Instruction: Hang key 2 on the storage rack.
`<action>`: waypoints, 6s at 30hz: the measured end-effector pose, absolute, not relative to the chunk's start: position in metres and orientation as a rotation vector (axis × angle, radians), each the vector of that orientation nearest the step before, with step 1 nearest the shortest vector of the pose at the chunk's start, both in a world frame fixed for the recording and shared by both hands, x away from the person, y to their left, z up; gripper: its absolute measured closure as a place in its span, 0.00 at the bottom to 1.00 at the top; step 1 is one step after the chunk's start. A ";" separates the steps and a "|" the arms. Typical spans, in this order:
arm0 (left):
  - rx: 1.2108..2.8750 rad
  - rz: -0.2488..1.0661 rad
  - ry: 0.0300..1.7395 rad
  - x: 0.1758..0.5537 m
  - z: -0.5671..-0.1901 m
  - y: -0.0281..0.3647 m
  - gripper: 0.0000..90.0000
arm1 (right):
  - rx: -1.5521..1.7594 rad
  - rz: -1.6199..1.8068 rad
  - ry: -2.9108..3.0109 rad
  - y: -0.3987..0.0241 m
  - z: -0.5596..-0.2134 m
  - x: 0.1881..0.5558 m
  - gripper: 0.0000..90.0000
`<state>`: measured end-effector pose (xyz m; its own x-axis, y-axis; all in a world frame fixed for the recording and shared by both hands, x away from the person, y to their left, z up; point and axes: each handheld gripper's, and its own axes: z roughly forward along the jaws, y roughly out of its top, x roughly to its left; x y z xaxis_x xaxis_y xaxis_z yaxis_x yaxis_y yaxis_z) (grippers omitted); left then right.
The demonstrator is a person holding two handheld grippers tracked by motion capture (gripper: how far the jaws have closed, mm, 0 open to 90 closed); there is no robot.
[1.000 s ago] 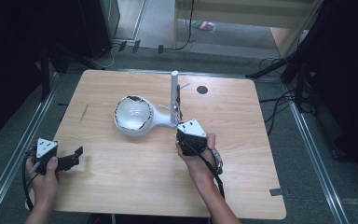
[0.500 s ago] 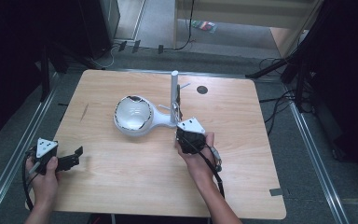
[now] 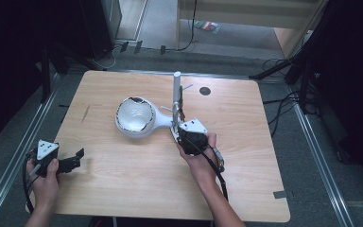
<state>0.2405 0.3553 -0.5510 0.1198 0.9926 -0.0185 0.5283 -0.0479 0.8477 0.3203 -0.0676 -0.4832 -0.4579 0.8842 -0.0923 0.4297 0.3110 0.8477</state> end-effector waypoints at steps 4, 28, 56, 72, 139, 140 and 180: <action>1.675 0.808 1.498 0.241 -0.551 0.355 0.05 | 1.155 1.059 2.016 -0.069 -0.482 0.319 0.76; 1.680 0.811 1.501 0.240 -0.551 0.355 0.05 | 1.080 1.128 1.948 -0.112 -0.481 0.291 0.00; 1.679 0.822 1.496 0.240 -0.551 0.354 0.05 | 1.142 1.049 1.889 -0.173 -0.496 0.270 0.00; 1.678 0.824 1.482 0.240 -0.551 0.354 0.05 | 1.213 1.008 1.864 -0.212 -0.508 0.256 0.00; 1.681 0.829 1.478 0.238 -0.551 0.353 0.05 | 1.520 0.933 1.730 -0.338 -0.544 0.231 0.00; 1.682 0.829 1.478 0.238 -0.551 0.353 0.05 | 1.519 0.934 1.729 -0.339 -0.544 0.230 0.00; 1.679 0.816 1.507 0.243 -0.551 0.354 0.05 | 1.535 0.922 1.714 -0.344 -0.546 0.226 0.05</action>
